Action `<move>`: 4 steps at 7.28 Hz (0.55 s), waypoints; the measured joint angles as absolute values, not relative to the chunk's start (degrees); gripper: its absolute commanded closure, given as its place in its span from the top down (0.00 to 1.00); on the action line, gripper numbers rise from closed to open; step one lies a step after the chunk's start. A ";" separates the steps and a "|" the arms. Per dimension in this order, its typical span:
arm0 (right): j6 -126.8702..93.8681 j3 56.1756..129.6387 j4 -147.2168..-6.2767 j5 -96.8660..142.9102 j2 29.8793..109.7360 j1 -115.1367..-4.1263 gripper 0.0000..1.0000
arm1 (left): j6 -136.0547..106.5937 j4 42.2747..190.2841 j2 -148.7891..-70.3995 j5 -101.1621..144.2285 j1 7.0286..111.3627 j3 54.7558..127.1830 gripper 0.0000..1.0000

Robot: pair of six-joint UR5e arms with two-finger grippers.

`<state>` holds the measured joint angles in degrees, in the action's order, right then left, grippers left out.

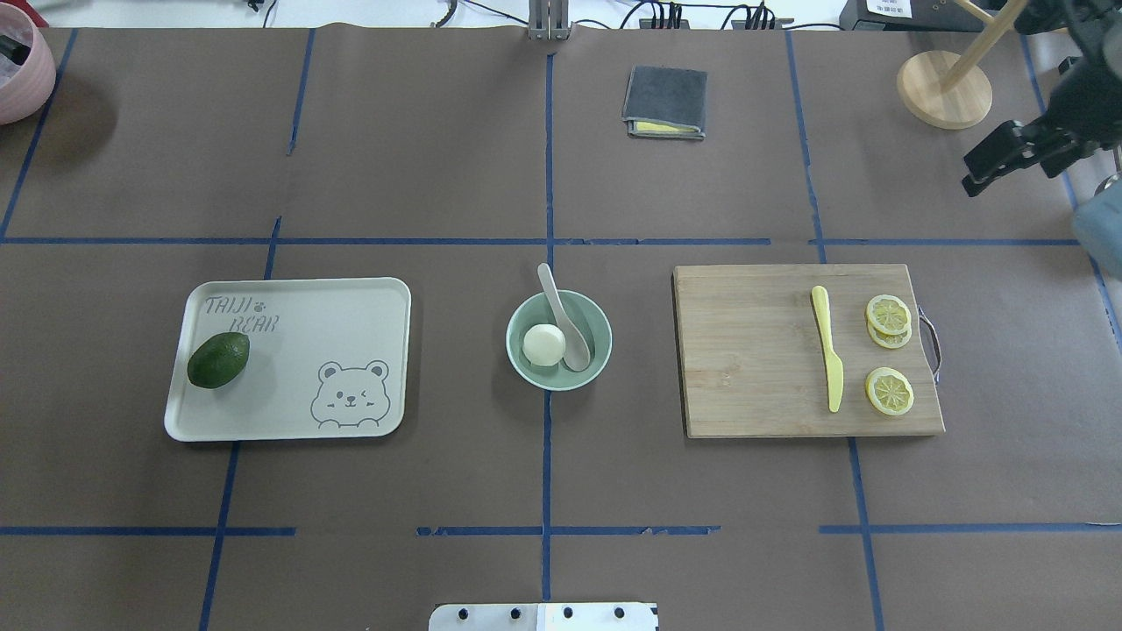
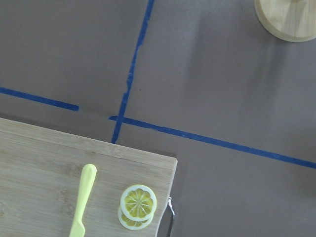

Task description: Put spoon and bun in bowl

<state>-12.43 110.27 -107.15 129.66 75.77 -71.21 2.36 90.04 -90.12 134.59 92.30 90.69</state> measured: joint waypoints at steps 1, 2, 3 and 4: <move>-6.16 107.99 -107.14 131.28 77.69 -75.14 1.00 | 1.11 90.20 -90.27 134.63 92.25 90.91 1.00; 0.48 104.41 -107.14 132.95 78.72 -79.04 1.00 | 0.62 90.29 -90.37 134.64 92.22 91.00 1.00; 7.03 99.89 -107.12 134.56 79.23 -82.77 1.00 | 0.44 90.39 -90.41 134.65 92.20 91.02 1.00; 12.47 95.51 -107.08 135.49 79.48 -85.91 1.00 | 0.40 90.54 -90.43 134.65 92.20 91.03 1.00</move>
